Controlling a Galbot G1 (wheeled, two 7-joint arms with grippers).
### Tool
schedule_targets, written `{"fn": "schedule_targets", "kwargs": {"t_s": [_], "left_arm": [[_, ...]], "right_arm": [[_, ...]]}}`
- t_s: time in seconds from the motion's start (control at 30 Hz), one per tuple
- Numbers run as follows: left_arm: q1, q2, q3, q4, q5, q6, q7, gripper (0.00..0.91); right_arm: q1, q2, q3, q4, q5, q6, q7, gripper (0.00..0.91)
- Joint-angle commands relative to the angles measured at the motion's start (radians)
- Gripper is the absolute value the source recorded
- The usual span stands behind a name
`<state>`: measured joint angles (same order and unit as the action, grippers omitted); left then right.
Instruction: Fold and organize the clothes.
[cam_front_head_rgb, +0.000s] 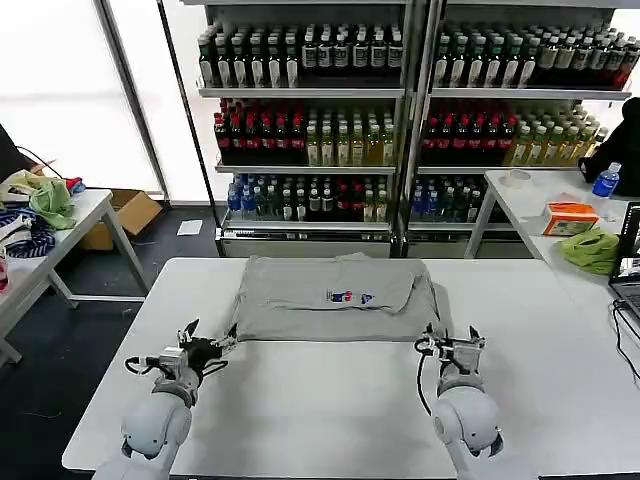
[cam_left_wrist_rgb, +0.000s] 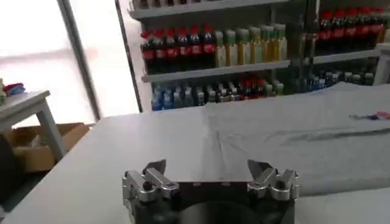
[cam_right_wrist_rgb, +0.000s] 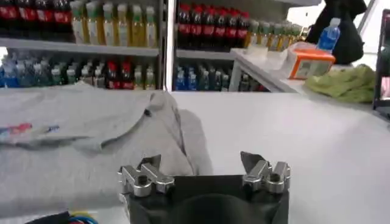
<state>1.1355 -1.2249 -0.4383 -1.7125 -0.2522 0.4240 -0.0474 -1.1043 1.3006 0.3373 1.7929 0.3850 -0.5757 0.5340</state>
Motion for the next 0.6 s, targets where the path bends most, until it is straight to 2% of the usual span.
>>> {"fn": "schedule_targets", "kwargs": {"t_s": [0.03,0.43,0.47,0.5,0.53,0.57,0.6], "left_arm": [[-0.005,-0.001,0.009,0.045,0.009,0.011,-0.002,0.907],[-0.008,-0.006,0.033,0.033,-0.016,0.007,0.009,0.907],[-0.008,-0.009,0.037,0.031,-0.021,0.006,0.011,0.867],[-0.008,-0.011,0.04,0.03,-0.021,0.006,0.012,0.695],[-0.009,-0.012,0.041,0.031,-0.019,0.007,0.013,0.494],[-0.014,-0.015,0.043,0.041,-0.013,0.011,0.011,0.353],[-0.017,-0.015,0.043,0.048,-0.009,0.011,0.01,0.081]], "right_arm": [[-0.002,0.006,0.002,-0.04,0.016,-0.003,0.001,0.907],[-0.005,0.036,-0.007,-0.084,-0.008,-0.002,-0.01,0.907],[-0.006,0.039,-0.007,-0.087,-0.011,-0.002,-0.012,0.907],[-0.006,0.041,-0.008,-0.089,-0.012,-0.002,-0.013,0.907],[-0.007,0.041,-0.009,-0.09,-0.013,-0.002,-0.013,0.736],[-0.007,0.042,-0.009,-0.092,-0.013,-0.002,-0.013,0.615],[-0.007,0.043,-0.009,-0.092,-0.013,-0.002,-0.012,0.373]]}}
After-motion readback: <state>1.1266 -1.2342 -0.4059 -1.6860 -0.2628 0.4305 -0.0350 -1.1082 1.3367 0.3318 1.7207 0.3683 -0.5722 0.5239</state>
